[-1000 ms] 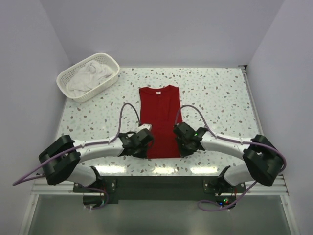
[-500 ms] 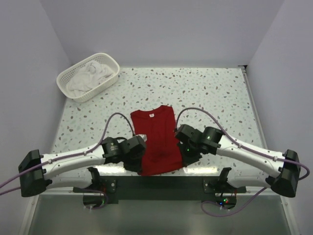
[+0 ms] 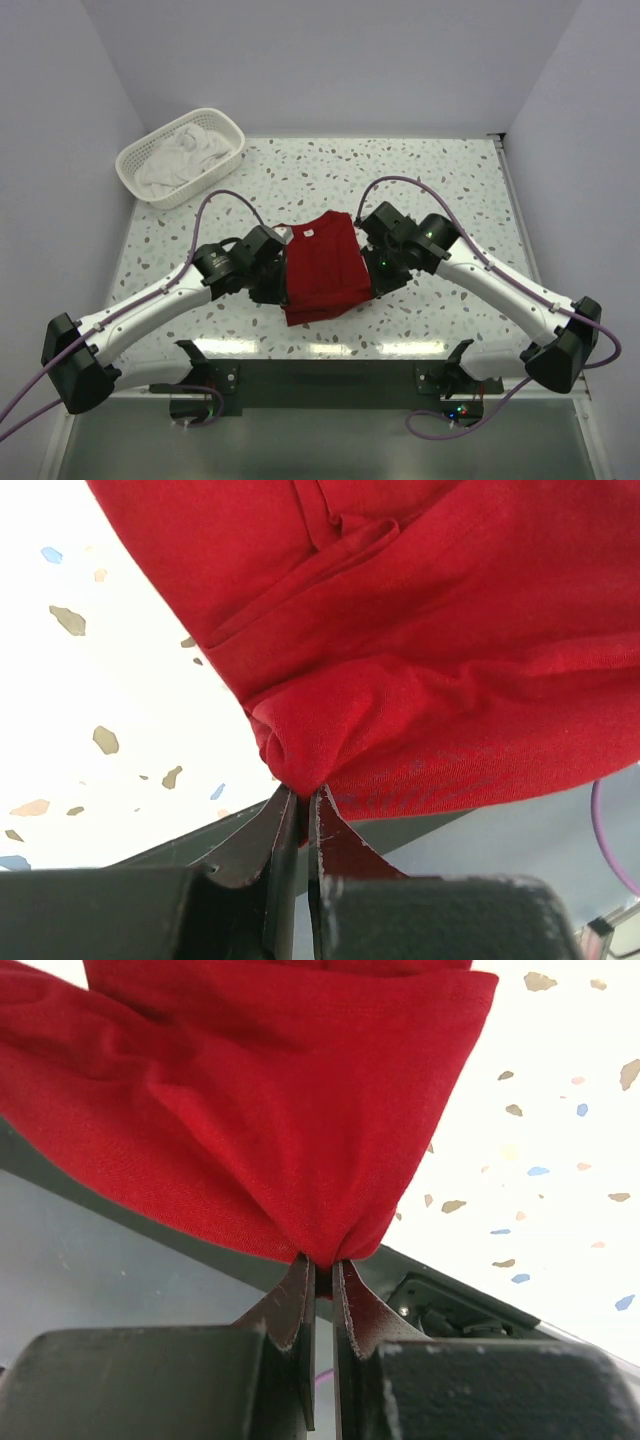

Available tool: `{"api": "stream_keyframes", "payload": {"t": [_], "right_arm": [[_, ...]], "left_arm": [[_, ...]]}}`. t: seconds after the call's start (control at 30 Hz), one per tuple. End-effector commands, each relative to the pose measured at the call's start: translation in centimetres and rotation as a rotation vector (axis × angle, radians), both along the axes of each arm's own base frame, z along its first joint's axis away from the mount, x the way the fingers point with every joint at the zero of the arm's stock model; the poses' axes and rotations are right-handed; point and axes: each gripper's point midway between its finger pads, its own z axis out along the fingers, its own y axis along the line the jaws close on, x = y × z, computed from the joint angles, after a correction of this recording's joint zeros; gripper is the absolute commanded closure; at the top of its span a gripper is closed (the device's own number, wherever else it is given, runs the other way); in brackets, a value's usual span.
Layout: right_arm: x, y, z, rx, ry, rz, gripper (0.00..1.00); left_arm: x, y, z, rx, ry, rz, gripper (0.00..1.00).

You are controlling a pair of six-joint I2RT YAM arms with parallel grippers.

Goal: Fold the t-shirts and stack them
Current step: Fold the tshirt

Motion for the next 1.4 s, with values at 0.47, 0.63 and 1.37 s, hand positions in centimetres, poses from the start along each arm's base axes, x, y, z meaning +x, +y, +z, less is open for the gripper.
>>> {"api": "stream_keyframes", "payload": {"t": [0.47, 0.63, 1.37], "right_arm": [[-14.6, 0.7, -0.3, 0.086, 0.288, 0.304, 1.0], [-9.7, -0.2, 1.4, 0.019, 0.139, 0.226, 1.0], [1.2, 0.7, -0.4, 0.15, 0.165, 0.131, 1.0]], "left_arm": [[-11.6, 1.1, -0.1, 0.018, 0.122, -0.221, 1.0], [-8.9, 0.6, 2.4, -0.013, 0.037, -0.162, 1.0], [6.1, 0.3, 1.3, -0.04, -0.12, -0.059, 1.0]]}}
